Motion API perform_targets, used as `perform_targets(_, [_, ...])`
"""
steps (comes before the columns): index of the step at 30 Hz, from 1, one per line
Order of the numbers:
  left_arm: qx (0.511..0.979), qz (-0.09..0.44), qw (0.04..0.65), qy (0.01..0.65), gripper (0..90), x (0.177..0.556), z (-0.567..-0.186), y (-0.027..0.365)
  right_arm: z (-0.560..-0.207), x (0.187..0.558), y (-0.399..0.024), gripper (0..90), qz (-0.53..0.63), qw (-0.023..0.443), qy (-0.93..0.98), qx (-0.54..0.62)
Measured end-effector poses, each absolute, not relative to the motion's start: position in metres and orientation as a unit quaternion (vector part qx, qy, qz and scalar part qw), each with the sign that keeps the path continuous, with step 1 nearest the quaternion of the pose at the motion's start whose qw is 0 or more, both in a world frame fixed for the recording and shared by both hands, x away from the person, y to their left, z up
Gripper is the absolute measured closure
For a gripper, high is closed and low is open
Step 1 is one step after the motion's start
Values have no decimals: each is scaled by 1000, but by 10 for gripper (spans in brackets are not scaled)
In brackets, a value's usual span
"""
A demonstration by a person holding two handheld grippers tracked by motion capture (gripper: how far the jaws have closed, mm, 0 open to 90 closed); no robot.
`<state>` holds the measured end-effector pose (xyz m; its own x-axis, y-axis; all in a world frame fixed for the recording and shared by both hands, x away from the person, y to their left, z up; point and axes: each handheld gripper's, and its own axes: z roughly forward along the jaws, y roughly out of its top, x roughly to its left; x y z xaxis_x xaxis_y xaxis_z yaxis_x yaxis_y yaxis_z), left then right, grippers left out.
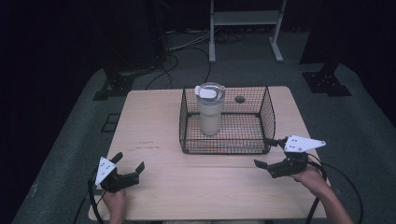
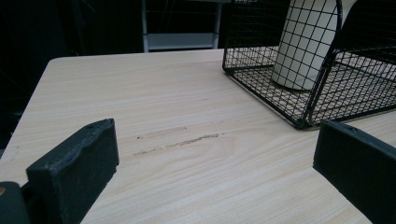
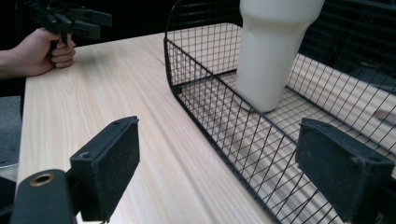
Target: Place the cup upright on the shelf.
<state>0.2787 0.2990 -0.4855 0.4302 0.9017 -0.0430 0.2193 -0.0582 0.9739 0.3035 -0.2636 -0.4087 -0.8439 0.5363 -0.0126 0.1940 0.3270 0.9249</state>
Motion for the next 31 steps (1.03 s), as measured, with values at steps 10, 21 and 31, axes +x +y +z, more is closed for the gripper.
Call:
perform_targets(10, [655, 318, 535, 429, 0, 279, -486, 299, -426, 294, -275, 131, 541, 151, 790, 247])
perform_targets(21, [658, 319, 531, 429, 0, 279, -486, 298, -445, 283, -277, 131, 536, 147, 791, 256])
perform_targets(31, [660, 321, 526, 430, 0, 279, -485, 297, -457, 275, -271, 131, 516, 149, 804, 254])
